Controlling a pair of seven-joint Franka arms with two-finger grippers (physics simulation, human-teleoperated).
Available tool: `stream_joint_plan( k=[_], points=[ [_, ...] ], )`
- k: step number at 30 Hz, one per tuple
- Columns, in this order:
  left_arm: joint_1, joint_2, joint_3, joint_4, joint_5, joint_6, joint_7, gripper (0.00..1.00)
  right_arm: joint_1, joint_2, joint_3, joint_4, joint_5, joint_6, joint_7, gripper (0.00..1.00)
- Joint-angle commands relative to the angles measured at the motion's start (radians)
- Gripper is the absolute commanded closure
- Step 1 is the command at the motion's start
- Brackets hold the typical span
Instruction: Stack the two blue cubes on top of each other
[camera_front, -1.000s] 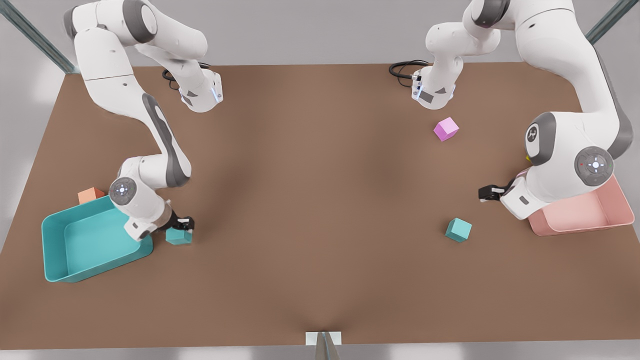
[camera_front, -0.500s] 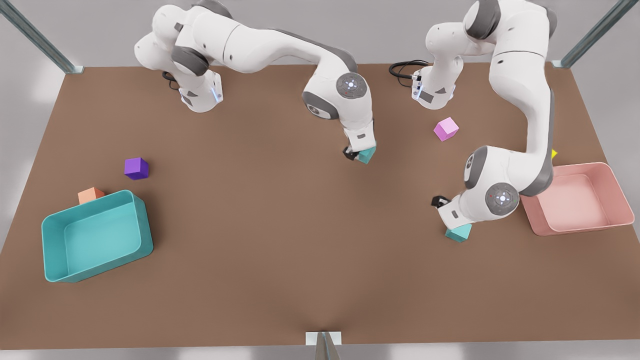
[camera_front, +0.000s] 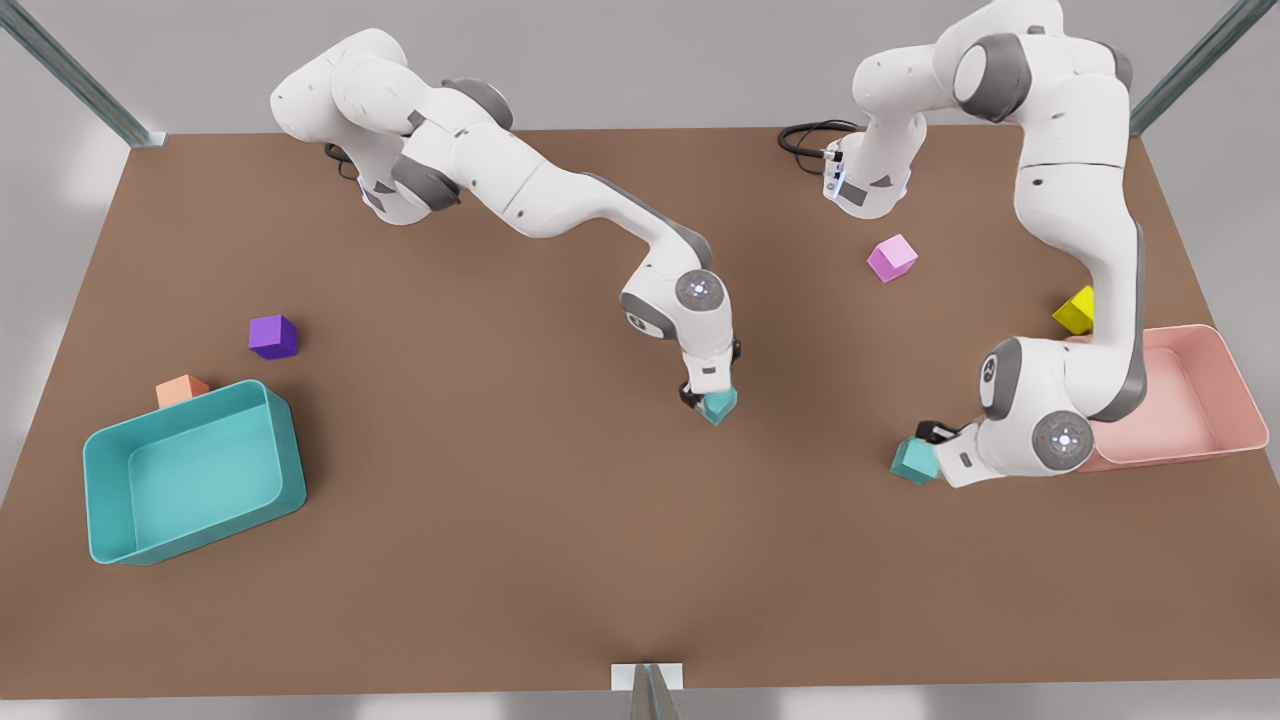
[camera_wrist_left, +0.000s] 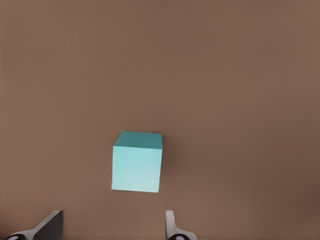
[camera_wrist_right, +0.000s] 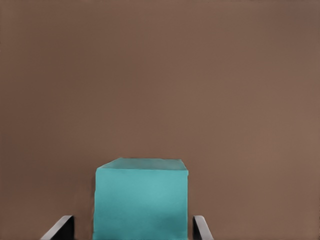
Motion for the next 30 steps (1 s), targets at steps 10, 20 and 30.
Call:
stream_joint_plan(
  k=[10,20,30],
  points=[
    [0.011,0.053,-0.010,-0.081,-0.026,0.235,0.098,0.01,-0.385,-0.765,0.011,-0.027,0.189,-1.102,0.019,0.00],
    [0.018,0.118,-0.008,-0.108,0.015,0.336,0.105,0.01,-0.944,-0.967,-0.080,-1.182,0.196,-0.045,-0.078,0.00],
    [0.017,0.141,-0.007,-0.110,0.017,0.338,0.105,0.39,-0.999,-0.929,-0.037,-1.182,0.188,-0.007,-0.110,0.00]
  ],
)
